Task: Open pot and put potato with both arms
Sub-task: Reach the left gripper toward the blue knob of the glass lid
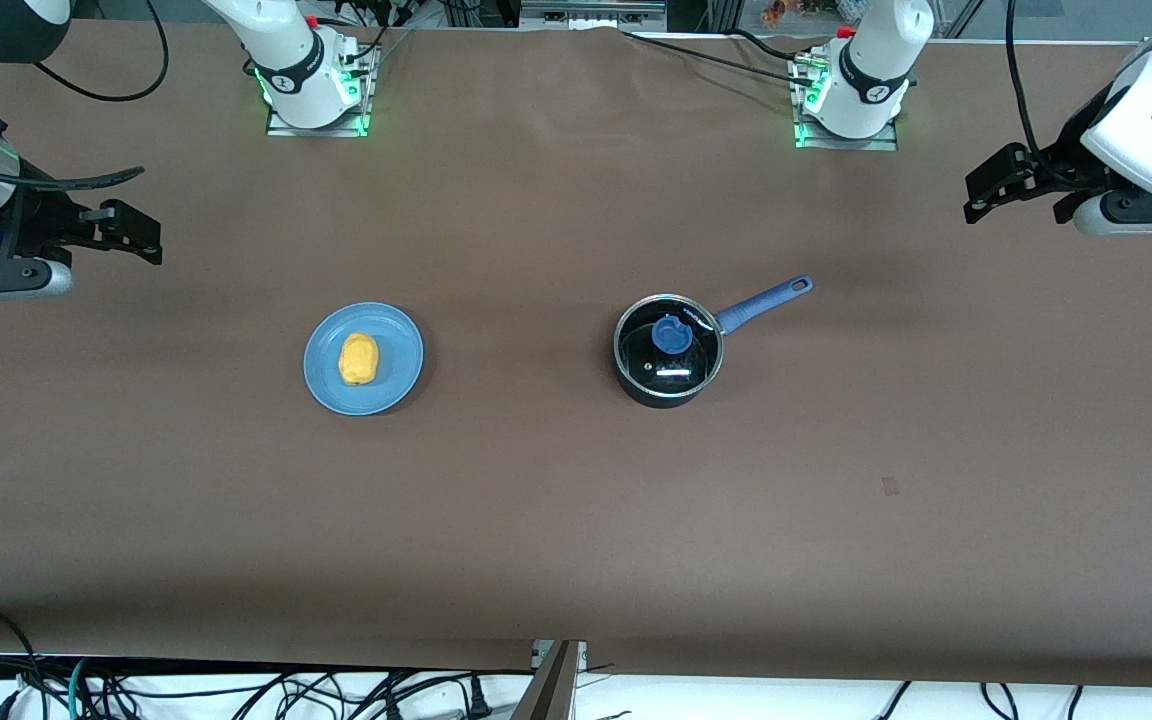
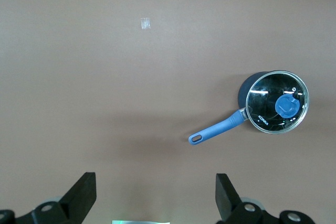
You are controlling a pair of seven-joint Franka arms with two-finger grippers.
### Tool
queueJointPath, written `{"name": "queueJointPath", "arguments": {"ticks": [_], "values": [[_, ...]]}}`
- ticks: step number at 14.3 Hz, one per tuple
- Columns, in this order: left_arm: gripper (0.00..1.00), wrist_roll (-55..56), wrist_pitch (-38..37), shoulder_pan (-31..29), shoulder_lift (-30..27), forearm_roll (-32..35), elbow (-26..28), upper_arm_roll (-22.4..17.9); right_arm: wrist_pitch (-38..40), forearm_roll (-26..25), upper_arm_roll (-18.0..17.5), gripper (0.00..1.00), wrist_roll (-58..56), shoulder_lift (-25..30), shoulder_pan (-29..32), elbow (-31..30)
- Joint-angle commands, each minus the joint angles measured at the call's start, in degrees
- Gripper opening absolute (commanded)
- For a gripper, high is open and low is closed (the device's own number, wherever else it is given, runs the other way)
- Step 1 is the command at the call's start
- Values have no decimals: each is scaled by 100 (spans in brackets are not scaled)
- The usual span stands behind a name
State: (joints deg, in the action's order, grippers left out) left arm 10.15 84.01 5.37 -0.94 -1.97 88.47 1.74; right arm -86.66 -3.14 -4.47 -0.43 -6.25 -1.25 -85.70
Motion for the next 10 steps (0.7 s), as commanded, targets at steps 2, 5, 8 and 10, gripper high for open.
{"name": "queueJointPath", "arguments": {"ticks": [2,5,8,10], "values": [[100,-101,-148,34,121,-32,-198,-15,-18,86,-19,100,61,53,37,-26],[100,-92,-148,34,147,-32,-207,-15,-18,86,-19,100,61,53,37,-26],[100,-22,-148,87,279,-40,-216,124,-18,86,-19,100,61,53,37,-17],[100,459,-140,122,410,-40,-216,256,-18,86,-19,100,61,53,37,-17]]}}
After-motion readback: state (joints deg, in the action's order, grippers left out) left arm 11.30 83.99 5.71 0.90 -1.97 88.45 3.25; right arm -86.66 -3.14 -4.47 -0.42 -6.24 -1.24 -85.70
